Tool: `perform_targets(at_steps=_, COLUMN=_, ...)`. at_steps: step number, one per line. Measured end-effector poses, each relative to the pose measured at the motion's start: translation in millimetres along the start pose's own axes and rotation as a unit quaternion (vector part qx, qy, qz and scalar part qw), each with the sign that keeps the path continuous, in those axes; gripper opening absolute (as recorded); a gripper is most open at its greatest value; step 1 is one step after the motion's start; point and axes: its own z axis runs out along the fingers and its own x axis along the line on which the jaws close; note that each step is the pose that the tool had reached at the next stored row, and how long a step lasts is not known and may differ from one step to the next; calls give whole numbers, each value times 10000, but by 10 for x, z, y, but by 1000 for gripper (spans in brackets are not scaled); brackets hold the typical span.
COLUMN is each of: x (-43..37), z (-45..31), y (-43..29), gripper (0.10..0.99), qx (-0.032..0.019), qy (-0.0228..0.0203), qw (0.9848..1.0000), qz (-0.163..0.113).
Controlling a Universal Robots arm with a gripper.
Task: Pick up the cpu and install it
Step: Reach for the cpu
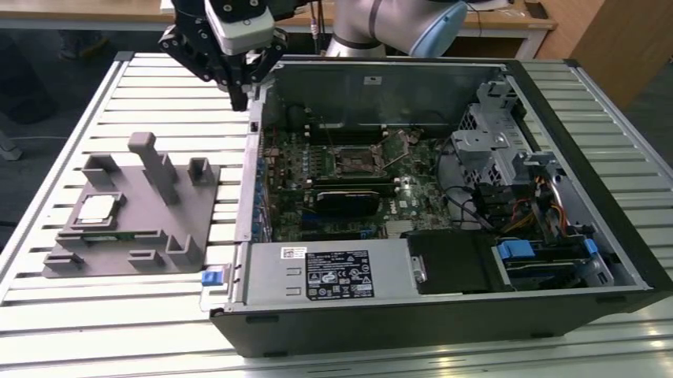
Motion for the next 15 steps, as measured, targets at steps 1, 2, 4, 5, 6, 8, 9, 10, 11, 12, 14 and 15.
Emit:
perform_targets(at_steps=1, x=6, z=0, y=0, gripper=106, qx=0, qy=0, qw=10000, qz=0)
perform_targets(at_steps=2, x=13, z=1, y=-1, gripper=106, qx=0, qy=0, qw=10000, qz=0)
perform_targets(at_steps=4, x=25, z=2, y=-2, gripper=106, qx=0, qy=0, qw=10000, qz=0)
perform_targets(at_steps=5, x=32, z=3, y=-3, gripper=106, qx=0, qy=0, qw=10000, qz=0)
perform_targets(at_steps=6, x=38, z=4, y=-3, gripper=106, qx=0, qy=0, qw=10000, qz=0)
perform_targets(at_steps=8, x=51, z=5, y=-4, gripper=106, qx=0, qy=0, qw=10000, qz=0)
perform_targets(at_steps=9, x=58, z=6, y=-5, gripper=106, qx=0, qy=0, qw=10000, qz=0)
perform_targets(at_steps=10, x=64, z=6, y=-5, gripper=106, qx=0, qy=0, qw=10000, qz=0)
perform_targets(at_steps=11, x=71, z=7, y=-6, gripper=106, qx=0, qy=0, qw=10000, qz=0)
perform_targets(at_steps=12, x=78, z=7, y=-6, gripper=106, qx=0, qy=0, qw=10000, qz=0)
perform_targets(at_steps=14, x=92, z=8, y=-8, gripper=106, qx=0, qy=0, qw=10000, qz=0)
perform_targets(at_steps=15, x=100, z=9, y=-8, gripper=106, qx=1, qy=0, qw=10000, qz=-1)
